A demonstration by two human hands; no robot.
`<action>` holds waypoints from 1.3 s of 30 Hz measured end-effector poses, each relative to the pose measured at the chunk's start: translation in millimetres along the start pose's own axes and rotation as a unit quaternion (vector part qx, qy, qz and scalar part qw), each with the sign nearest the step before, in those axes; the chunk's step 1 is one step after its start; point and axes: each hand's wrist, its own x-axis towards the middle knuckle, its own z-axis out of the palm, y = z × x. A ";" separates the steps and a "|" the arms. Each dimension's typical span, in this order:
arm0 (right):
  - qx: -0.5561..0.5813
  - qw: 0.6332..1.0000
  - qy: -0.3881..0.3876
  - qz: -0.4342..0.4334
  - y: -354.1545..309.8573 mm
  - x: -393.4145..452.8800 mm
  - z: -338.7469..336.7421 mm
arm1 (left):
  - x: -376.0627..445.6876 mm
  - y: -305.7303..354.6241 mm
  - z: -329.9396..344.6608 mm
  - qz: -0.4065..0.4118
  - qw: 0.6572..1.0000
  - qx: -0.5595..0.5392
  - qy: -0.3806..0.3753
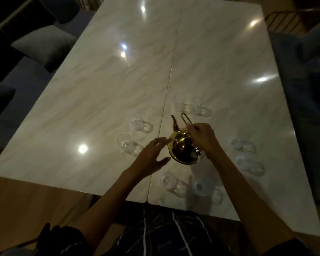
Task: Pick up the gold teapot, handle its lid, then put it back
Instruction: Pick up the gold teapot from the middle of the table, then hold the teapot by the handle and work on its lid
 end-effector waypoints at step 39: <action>-0.101 0.983 0.090 0.122 -7.1 -239.7 56.0 | -147.2 17.0 56.6 0.360 0.914 -0.026 -0.182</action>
